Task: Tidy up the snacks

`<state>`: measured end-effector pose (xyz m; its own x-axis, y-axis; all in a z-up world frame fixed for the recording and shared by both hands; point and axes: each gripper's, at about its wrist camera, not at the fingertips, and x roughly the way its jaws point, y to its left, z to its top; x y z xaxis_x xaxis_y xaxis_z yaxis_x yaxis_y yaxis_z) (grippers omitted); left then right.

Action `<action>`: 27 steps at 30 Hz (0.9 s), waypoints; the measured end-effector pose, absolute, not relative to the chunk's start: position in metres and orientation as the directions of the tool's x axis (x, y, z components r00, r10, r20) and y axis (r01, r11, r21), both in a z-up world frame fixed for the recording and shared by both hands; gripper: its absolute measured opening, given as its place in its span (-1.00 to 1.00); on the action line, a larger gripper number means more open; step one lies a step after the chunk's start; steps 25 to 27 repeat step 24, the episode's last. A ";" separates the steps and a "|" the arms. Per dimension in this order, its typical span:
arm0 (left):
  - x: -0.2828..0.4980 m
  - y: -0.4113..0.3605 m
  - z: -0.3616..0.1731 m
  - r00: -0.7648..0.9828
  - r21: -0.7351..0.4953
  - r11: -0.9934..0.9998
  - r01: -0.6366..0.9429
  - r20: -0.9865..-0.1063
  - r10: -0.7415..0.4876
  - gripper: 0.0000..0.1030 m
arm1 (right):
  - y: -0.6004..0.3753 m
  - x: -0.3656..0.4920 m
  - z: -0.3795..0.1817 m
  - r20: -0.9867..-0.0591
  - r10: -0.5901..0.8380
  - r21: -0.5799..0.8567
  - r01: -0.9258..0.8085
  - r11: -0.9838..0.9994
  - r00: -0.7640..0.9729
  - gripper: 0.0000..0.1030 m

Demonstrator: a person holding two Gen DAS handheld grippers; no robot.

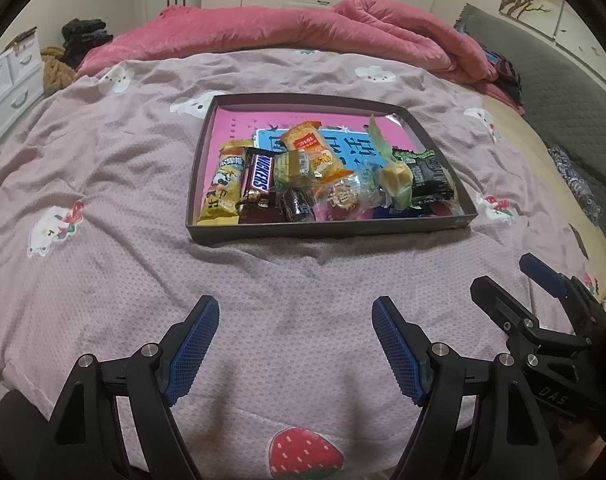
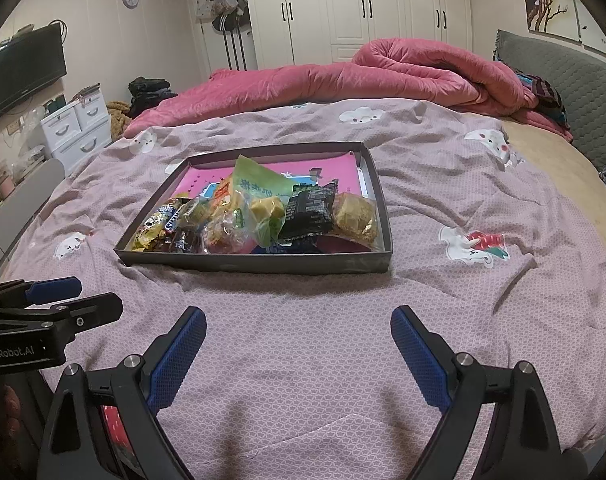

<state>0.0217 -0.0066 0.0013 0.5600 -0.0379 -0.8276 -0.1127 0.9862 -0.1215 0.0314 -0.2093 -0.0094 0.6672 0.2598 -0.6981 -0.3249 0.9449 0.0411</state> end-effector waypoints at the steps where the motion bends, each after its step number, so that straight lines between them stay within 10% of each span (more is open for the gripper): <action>1: 0.022 -0.006 0.002 0.561 -0.121 0.986 -0.114 -0.827 -0.036 0.55 | -0.209 0.032 -0.009 -0.698 0.260 0.041 -0.325 0.945 0.667 0.82; 27: 0.055 0.108 -0.001 0.637 -0.140 0.917 -0.373 -0.758 0.144 0.60 | -0.274 0.098 -0.005 -0.651 0.105 0.043 -0.102 0.994 0.752 0.98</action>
